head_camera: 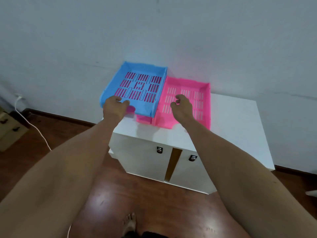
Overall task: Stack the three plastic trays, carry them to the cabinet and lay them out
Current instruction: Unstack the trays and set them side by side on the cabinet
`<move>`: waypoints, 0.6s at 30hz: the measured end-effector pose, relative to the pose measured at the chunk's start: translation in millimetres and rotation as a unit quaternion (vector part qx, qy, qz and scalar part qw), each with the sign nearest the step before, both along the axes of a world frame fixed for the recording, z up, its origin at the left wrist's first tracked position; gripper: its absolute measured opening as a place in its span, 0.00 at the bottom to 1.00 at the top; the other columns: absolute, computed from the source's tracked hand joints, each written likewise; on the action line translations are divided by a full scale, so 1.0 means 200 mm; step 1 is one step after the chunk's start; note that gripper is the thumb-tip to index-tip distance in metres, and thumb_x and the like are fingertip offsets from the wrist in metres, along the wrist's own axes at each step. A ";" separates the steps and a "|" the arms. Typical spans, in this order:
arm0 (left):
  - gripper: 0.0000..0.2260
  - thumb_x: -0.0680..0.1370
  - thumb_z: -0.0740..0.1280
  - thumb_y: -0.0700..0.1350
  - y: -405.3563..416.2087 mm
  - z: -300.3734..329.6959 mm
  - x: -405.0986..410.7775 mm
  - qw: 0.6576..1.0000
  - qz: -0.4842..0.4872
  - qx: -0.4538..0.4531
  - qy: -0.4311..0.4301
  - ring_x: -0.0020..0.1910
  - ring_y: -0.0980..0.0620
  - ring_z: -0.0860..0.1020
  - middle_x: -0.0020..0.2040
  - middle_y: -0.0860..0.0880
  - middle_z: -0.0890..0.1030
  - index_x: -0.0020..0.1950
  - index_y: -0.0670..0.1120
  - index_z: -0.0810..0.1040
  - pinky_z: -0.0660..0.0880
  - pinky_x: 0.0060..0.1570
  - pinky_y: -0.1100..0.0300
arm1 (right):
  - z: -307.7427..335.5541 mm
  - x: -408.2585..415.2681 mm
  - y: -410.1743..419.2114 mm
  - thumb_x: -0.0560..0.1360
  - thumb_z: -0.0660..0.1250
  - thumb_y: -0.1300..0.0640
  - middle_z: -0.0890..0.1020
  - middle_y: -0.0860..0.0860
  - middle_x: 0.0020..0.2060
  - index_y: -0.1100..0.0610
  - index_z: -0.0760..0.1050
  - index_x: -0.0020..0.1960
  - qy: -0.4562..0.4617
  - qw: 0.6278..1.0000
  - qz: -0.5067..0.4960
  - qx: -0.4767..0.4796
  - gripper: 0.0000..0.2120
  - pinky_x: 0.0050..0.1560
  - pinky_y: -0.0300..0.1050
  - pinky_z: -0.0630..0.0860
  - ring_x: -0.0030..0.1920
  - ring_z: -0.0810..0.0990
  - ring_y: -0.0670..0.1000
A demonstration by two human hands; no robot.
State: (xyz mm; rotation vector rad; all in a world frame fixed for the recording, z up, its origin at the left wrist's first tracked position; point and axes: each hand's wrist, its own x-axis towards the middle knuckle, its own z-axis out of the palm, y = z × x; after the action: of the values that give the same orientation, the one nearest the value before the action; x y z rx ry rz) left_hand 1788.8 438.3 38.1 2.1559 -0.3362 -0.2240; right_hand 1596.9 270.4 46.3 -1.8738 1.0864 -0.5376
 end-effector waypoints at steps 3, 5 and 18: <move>0.20 0.74 0.74 0.51 0.02 0.00 0.18 1.000 -0.014 0.014 -0.024 0.61 0.43 0.81 0.60 0.43 0.84 0.63 0.42 0.82 0.73 0.63 0.58 | 0.00 0.15 0.06 0.84 0.64 0.59 0.75 0.61 0.74 0.63 0.66 0.79 0.007 1.000 0.009 0.007 0.25 0.73 0.55 0.74 0.73 0.76 0.60; 0.21 0.75 0.73 0.50 0.04 0.00 0.29 0.999 -0.019 0.019 -0.038 0.63 0.42 0.80 0.63 0.42 0.82 0.65 0.42 0.81 0.73 0.65 0.55 | -0.01 0.26 0.09 0.84 0.64 0.56 0.74 0.60 0.74 0.63 0.64 0.80 0.017 1.000 0.007 0.020 0.27 0.70 0.53 0.75 0.72 0.76 0.59; 0.09 0.75 0.59 0.37 0.04 -0.11 0.70 0.986 -0.125 0.101 -0.035 0.50 0.34 0.82 0.51 0.36 0.83 0.52 0.39 0.77 0.77 0.43 0.52 | -0.12 0.64 0.16 0.83 0.56 0.67 0.80 0.56 0.54 0.65 0.71 0.66 0.072 0.991 -0.090 0.066 0.14 0.31 0.39 0.72 0.41 0.79 0.49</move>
State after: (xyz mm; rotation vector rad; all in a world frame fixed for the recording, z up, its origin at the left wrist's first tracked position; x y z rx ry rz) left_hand 1929.8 446.6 16.0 2.3226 -0.6500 -0.3365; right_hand 1725.1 303.2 21.9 -1.7298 1.3621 -0.4249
